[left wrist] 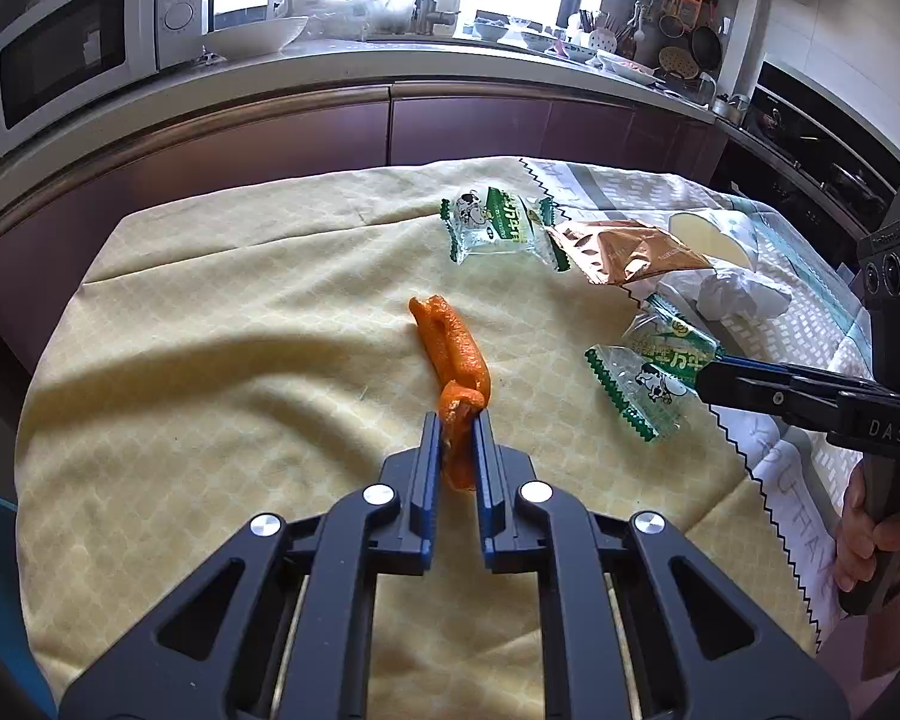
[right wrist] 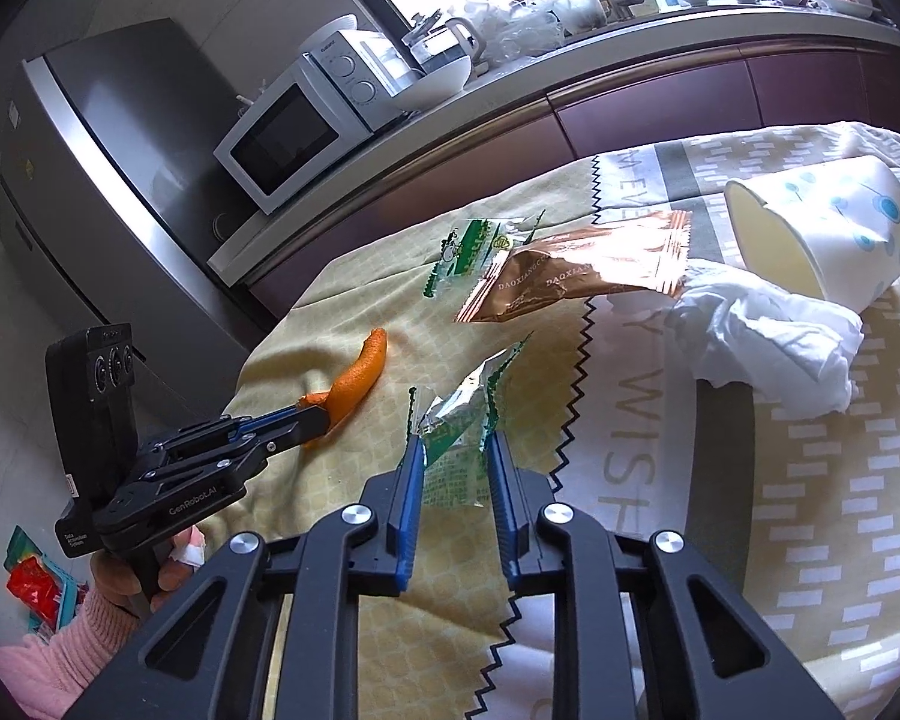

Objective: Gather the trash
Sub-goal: 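Grasp the orange peel with the left tool while the right tool grasps a clear wrapper, then carry the peel and clear wrapper with both tools to the teal bin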

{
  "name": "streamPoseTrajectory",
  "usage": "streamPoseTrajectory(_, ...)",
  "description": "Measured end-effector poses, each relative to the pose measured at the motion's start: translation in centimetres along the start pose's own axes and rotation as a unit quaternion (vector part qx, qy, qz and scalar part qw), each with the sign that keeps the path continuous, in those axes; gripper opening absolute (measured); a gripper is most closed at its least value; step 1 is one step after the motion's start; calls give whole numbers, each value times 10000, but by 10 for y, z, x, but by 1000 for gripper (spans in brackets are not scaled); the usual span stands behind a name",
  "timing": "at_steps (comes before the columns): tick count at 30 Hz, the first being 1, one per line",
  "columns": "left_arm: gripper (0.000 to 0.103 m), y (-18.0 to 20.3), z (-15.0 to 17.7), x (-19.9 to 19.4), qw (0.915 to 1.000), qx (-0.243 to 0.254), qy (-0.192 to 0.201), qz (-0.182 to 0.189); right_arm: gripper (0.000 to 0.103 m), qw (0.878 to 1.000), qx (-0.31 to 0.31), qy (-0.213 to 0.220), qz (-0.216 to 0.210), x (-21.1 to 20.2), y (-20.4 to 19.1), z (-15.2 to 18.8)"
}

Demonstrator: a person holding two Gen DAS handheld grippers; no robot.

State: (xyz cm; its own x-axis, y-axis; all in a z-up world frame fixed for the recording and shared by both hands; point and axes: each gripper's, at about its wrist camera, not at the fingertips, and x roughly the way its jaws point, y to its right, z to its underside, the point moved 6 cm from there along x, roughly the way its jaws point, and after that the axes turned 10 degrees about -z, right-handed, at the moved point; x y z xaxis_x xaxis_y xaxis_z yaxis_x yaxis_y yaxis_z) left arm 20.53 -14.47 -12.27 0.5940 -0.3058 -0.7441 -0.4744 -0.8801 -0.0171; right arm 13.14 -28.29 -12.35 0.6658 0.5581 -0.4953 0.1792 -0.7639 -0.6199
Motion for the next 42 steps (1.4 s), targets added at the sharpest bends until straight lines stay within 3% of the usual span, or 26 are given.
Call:
streamPoseTrajectory(24,9,-50,37,-77,9971,-518,488,-262,14,9978,-503,-5,-438,5,-53,2)
streamPoseTrajectory(42,8,-99,71,-127,9910,-984,671,-619,14,9910,-928,-366,-896,39,-108,10)
